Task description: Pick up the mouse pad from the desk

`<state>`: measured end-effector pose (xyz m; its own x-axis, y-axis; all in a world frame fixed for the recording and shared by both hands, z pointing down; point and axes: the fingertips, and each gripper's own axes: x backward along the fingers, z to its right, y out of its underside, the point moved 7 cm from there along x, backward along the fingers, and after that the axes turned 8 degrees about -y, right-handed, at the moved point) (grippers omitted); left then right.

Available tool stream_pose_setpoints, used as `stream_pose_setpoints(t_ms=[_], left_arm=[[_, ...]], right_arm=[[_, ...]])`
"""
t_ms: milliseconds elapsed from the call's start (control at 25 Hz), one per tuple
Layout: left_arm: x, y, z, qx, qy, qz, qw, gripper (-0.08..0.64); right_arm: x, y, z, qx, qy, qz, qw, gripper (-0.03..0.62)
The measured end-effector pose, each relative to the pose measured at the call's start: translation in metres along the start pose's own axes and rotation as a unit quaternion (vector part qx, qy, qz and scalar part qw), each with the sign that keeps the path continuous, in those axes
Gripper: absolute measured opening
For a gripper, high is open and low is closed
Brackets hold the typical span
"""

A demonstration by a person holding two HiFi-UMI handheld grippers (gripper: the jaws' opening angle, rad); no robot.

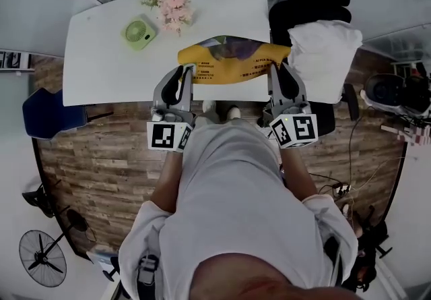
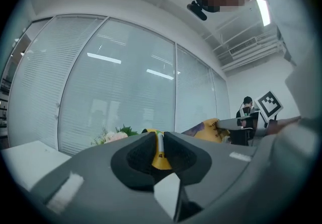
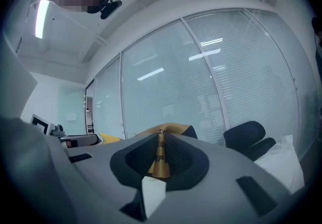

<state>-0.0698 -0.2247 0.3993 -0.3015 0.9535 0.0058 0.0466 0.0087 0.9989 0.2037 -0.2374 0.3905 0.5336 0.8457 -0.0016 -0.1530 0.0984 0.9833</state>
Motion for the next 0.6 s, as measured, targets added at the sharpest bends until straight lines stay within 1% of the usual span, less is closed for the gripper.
stream_pose_setpoints(t_ms=[160,360,480,600], left_arm=[[0.001,-0.031,0.002,0.007,0.007,0.042,0.9991,0.048],[0.007,-0.069,0.010,-0.028,-0.005,0.099,0.9946,0.052],[0.016,-0.089,0.004,-0.034,-0.009,0.110,0.9933,0.052],[0.018,-0.093,0.008,-0.040,-0.011,0.111,0.9930,0.052]], right_arm=[[0.005,-0.028,-0.002,0.020,-0.006,0.032,0.999,0.046],[0.011,-0.052,-0.004,0.046,-0.018,0.063,0.997,0.051],[0.012,-0.065,-0.020,0.073,-0.019,0.073,0.995,0.049],[0.015,-0.068,-0.024,0.094,-0.020,0.077,0.992,0.043]])
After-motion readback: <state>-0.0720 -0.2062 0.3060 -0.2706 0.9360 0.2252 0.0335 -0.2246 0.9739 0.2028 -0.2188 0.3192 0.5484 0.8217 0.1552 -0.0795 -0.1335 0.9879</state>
